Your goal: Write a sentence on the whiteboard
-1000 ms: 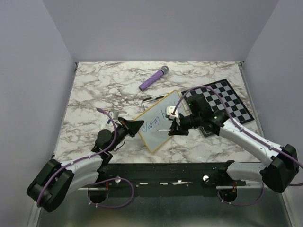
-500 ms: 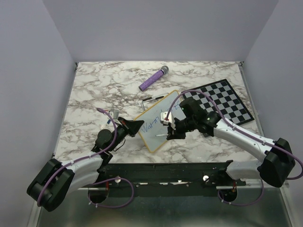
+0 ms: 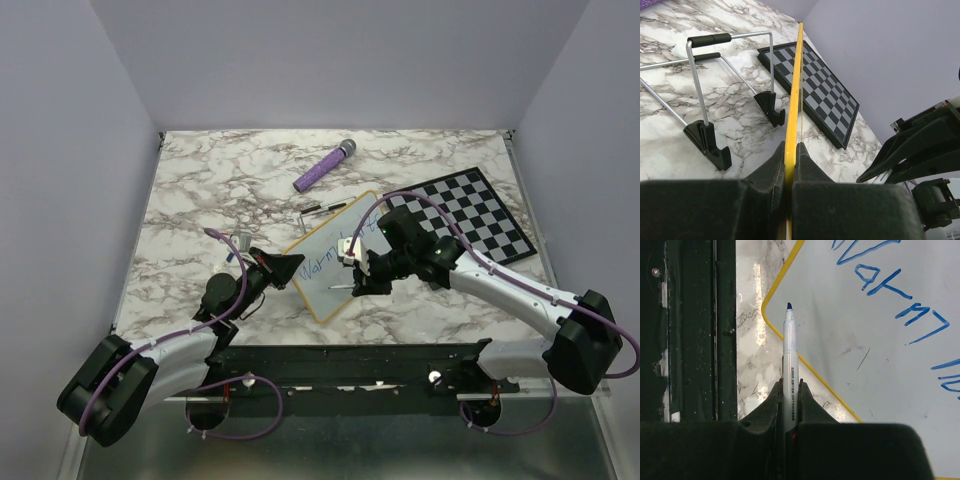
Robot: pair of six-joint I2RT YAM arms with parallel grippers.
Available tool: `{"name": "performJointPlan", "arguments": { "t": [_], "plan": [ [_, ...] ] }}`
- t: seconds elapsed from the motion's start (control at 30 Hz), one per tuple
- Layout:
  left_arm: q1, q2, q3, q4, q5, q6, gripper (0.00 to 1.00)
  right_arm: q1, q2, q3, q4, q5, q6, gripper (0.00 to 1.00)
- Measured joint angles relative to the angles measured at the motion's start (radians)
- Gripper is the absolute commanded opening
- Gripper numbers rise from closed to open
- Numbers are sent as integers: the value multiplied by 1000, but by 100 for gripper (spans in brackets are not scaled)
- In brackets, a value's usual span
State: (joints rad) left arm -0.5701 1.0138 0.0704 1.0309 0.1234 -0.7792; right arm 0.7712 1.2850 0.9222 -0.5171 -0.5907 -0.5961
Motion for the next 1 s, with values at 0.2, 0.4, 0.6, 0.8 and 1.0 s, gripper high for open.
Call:
{"name": "performJointPlan", "arguments": {
  "t": [0.2, 0.4, 0.6, 0.8, 1.0],
  "plan": [
    [0, 2, 0, 1, 0, -2, 0, 2, 2, 0, 1, 7, 0, 1],
    [0, 6, 0, 4, -2, -11, 0, 2, 9, -8, 11, 37, 5, 0],
    [0, 6, 0, 3, -6, -14, 0, 20, 20, -13, 23, 60, 11, 1],
    [-1, 6, -1, 3, -12, -18, 0, 74, 41, -16, 42, 111, 22, 0],
    [-2, 6, -2, 3, -17, -22, 0, 99, 50, -16, 68, 160, 43, 0]
  ]
}}
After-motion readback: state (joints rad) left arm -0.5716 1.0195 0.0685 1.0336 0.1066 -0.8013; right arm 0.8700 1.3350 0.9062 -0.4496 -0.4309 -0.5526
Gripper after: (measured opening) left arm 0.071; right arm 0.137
